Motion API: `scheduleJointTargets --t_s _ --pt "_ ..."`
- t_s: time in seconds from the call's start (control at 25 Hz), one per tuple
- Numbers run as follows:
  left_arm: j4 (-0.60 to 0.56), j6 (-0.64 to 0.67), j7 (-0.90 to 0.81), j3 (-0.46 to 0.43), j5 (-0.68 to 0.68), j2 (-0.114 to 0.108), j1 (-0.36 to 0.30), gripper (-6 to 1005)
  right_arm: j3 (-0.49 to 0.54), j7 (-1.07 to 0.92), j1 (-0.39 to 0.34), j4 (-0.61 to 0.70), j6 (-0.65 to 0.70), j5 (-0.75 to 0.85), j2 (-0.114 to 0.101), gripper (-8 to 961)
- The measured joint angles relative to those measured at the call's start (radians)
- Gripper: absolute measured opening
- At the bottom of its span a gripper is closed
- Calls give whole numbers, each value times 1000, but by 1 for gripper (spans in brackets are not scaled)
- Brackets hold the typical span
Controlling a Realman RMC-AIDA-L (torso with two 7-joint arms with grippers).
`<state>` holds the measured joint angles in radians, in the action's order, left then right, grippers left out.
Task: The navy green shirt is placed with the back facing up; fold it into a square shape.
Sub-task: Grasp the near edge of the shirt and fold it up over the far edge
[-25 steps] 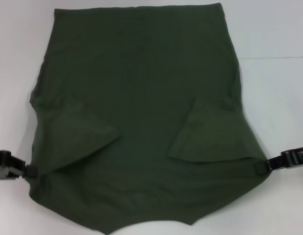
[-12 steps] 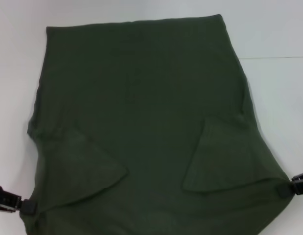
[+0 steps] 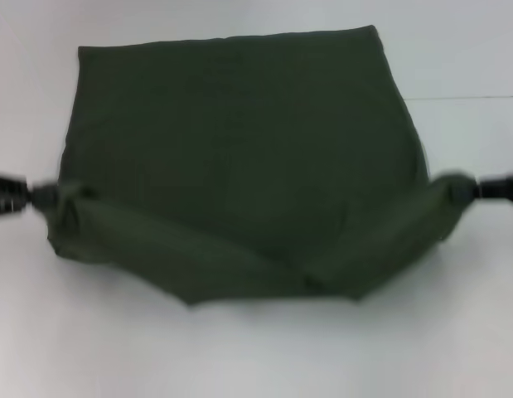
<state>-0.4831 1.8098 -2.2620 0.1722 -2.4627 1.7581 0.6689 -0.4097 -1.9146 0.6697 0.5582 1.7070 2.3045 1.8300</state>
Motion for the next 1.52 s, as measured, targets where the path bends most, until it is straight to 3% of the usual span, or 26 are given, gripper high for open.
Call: scheduleJointTargets --t_s 0.08,0.4,0.56,0.76,0.92,1.24,1.52 --pt "5 -54 3 -9 40 7 6 27 -2 1 9 -3 -52 -53 8 89" --pt "32 -295 152 -13 284 108 6 26 -5 93 75 -118 -318 -159 44 89" --pt "48 -414 219 -10 334 145 9 26 -6 127 107 -132 -445 -187 92 89" --pt "98 -546 291 -10 366 171 22 26 -7 166 126 -132 -605 -242 144 90" --pt "108 -635 337 -12 387 192 24 26 -12 196 135 -134 -688 -271 170 89" --pt "126 -775 393 -15 413 220 16 27 -26 226 167 -207 -880 -278 194 87" --pt "181 -882 426 -8 424 230 37 27 -43 227 198 -246 -1015 -278 223 88"
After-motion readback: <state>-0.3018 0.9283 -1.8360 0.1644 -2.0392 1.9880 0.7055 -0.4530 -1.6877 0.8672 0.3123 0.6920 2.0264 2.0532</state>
